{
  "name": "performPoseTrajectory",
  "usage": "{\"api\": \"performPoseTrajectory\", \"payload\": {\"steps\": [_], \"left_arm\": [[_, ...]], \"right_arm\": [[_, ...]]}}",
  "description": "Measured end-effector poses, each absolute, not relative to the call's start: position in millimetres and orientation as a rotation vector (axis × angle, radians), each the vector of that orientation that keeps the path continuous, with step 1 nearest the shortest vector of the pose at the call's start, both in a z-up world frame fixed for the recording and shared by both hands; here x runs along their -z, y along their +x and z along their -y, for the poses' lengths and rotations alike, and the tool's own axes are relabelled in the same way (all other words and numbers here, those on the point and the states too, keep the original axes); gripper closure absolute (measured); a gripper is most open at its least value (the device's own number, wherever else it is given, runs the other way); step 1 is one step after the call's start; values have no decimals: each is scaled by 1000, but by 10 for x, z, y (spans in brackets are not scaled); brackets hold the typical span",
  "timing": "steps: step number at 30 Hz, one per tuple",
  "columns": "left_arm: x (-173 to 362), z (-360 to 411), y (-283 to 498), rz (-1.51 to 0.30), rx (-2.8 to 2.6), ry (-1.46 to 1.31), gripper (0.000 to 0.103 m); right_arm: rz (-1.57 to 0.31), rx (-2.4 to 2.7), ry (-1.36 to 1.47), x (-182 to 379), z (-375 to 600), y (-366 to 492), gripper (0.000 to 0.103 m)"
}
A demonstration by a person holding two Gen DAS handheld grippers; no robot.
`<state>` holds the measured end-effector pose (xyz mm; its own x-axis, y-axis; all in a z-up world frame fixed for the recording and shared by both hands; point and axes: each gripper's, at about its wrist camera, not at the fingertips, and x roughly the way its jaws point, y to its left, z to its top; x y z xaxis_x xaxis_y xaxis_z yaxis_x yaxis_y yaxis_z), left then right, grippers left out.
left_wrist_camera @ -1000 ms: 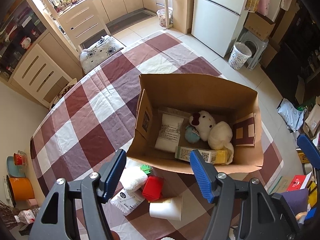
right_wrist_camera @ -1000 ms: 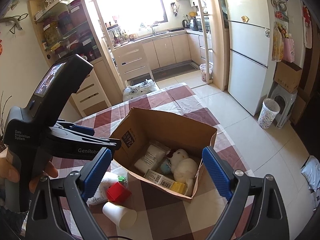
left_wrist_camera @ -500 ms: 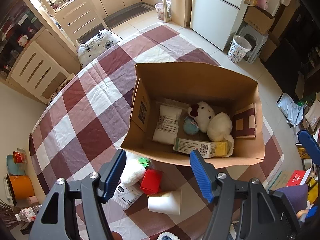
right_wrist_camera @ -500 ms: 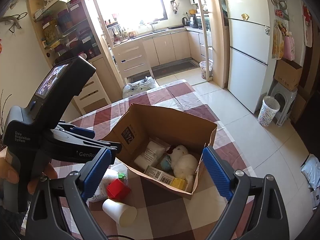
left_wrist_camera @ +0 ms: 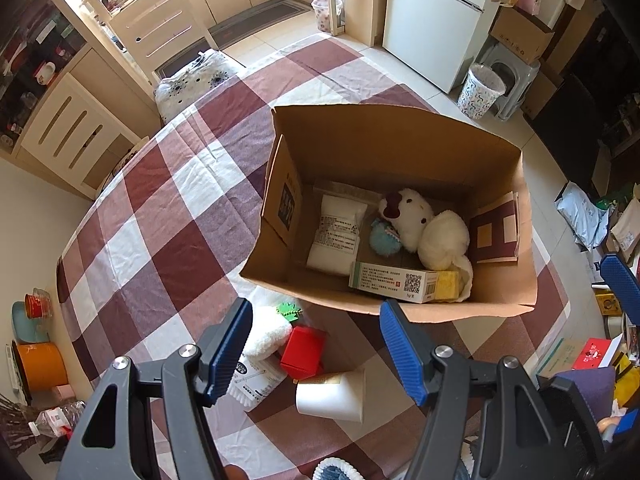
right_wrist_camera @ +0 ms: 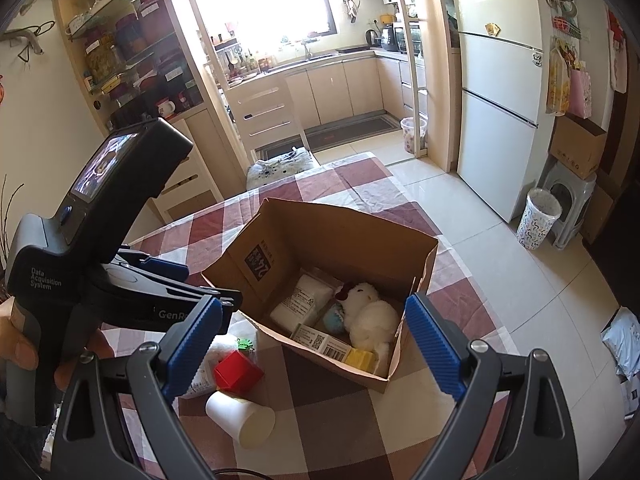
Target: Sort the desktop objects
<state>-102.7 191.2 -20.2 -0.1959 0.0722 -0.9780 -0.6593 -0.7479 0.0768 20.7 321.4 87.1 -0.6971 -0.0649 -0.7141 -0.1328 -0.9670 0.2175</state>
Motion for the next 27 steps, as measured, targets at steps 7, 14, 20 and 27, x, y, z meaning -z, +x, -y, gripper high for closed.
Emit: {"api": "performPoseTrajectory", "payload": {"steps": [7, 14, 20, 27], "left_arm": [[188, -1839, -968, -685, -2003, -1585, 35], [190, -1715, -902, -681, -2022, -1597, 35], [250, -1523, -847, -659, -2038, -1631, 35], [466, -1175, -793, -619, -2052, -1717, 35]], "right_arm": [[-394, -2836, -1212, -854, -3187, 263, 9], [-386, -2836, -1225, -842, -3136, 340, 9], [-367, -2819, -1270, -790, -3091, 395, 7], [-291, -2809, -1369, -632, -2957, 446, 4]]}}
